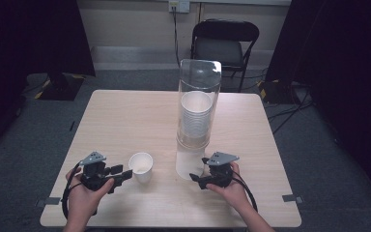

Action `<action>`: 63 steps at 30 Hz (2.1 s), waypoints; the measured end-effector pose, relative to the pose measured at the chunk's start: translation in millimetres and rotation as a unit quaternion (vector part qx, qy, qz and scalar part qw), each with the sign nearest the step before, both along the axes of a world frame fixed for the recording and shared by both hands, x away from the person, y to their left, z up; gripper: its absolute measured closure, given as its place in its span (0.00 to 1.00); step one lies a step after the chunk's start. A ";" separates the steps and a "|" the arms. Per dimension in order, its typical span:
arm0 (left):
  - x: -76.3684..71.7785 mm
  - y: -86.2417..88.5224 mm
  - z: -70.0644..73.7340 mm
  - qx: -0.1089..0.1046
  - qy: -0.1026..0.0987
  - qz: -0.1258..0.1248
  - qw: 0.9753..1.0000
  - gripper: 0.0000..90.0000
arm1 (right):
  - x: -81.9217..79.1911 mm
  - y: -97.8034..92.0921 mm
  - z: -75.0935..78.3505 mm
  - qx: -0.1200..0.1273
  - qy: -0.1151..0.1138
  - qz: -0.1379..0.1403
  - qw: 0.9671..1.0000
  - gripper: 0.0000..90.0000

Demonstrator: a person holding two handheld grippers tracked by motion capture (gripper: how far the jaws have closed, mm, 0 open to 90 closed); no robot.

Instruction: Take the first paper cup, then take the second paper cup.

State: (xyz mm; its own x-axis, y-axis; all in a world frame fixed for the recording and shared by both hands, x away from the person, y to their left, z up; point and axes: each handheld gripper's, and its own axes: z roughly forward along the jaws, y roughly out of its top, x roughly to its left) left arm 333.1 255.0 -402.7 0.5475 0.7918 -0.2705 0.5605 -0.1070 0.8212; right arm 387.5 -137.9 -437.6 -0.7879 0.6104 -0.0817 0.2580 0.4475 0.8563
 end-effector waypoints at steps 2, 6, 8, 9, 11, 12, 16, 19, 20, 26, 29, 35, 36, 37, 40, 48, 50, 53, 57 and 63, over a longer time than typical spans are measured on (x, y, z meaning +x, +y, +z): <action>-2.7 2.2 -2.5 0.003 -0.001 0.004 1.000 0.52 | 1.4 0.9 2.2 0.001 0.000 -0.001 1.000 0.25; -7.3 4.4 -10.4 0.008 -0.007 -0.004 1.000 0.48 | 4.4 2.4 3.9 0.012 0.004 -0.003 1.000 0.25; -8.1 6.1 -15.7 0.016 -0.007 -0.009 1.000 0.45 | 6.2 3.3 4.3 0.016 0.006 -0.003 1.000 0.25; -8.2 6.7 -18.9 0.016 -0.005 -0.009 1.000 0.45 | 6.9 4.0 4.8 0.016 0.007 -0.003 1.000 0.25; -7.4 7.9 -26.2 0.020 0.000 -0.009 1.000 0.44 | 8.0 5.9 9.5 0.015 -0.004 -0.004 1.000 0.25; -6.7 8.2 -30.3 0.020 0.001 -0.009 1.000 0.44 | 8.0 5.9 9.5 0.015 -0.004 -0.004 1.000 0.25; -4.8 6.6 -43.3 0.035 0.003 -0.014 0.999 0.41 | 7.6 7.1 15.4 0.022 -0.011 -0.002 1.000 0.25; -2.5 4.3 -50.2 0.051 -0.004 -0.017 0.999 0.39 | 6.3 9.2 18.8 0.023 -0.016 -0.003 1.000 0.25; -2.0 3.5 -52.3 0.052 -0.006 -0.018 0.998 0.38 | 6.5 9.6 19.6 0.025 -0.012 -0.004 1.000 0.25; -2.3 -1.7 -63.2 0.089 -0.016 -0.025 0.996 0.28 | 9.4 12.3 25.6 0.023 -0.016 -0.007 1.000 0.25; -0.9 -5.0 -67.5 0.104 -0.023 -0.033 0.994 0.27 | 10.8 13.4 28.8 0.026 -0.016 -0.010 0.999 0.25; 0.8 -7.8 -71.4 0.114 -0.043 -0.038 0.992 0.23 | 12.9 10.4 32.3 0.044 -0.020 -0.017 0.999 0.24; 0.7 -9.0 -71.6 0.119 -0.046 -0.039 0.991 0.22 | 12.7 9.7 33.2 0.046 -0.021 -0.019 0.999 0.24; 0.7 -9.9 -71.6 0.126 -0.049 -0.041 0.990 0.21 | 12.7 9.0 34.2 0.051 -0.021 -0.018 0.998 0.24; -0.7 -14.4 -71.9 0.149 -0.052 -0.042 0.987 0.20 | 13.5 7.8 39.1 0.050 -0.027 -0.023 0.998 0.24; -1.1 -17.1 -72.2 0.159 -0.054 -0.045 0.985 0.16 | 16.0 5.9 47.2 0.065 -0.033 -0.027 0.997 0.24; -1.1 -17.3 -72.3 0.158 -0.054 -0.046 0.985 0.15 | 16.5 5.5 47.2 0.064 -0.034 -0.029 0.997 0.24; -0.9 -17.6 -72.3 0.160 -0.053 -0.050 0.985 0.13 | 17.5 3.5 50.0 0.067 -0.037 -0.033 0.997 0.24; -0.9 -17.7 -72.3 0.160 -0.053 -0.051 0.984 0.13 | 17.6 4.4 54.2 0.063 -0.044 -0.034 0.996 0.24; -1.0 -17.8 -72.3 0.160 -0.050 -0.053 0.984 0.13 | 21.1 10.1 56.0 0.065 -0.045 -0.026 0.997 0.25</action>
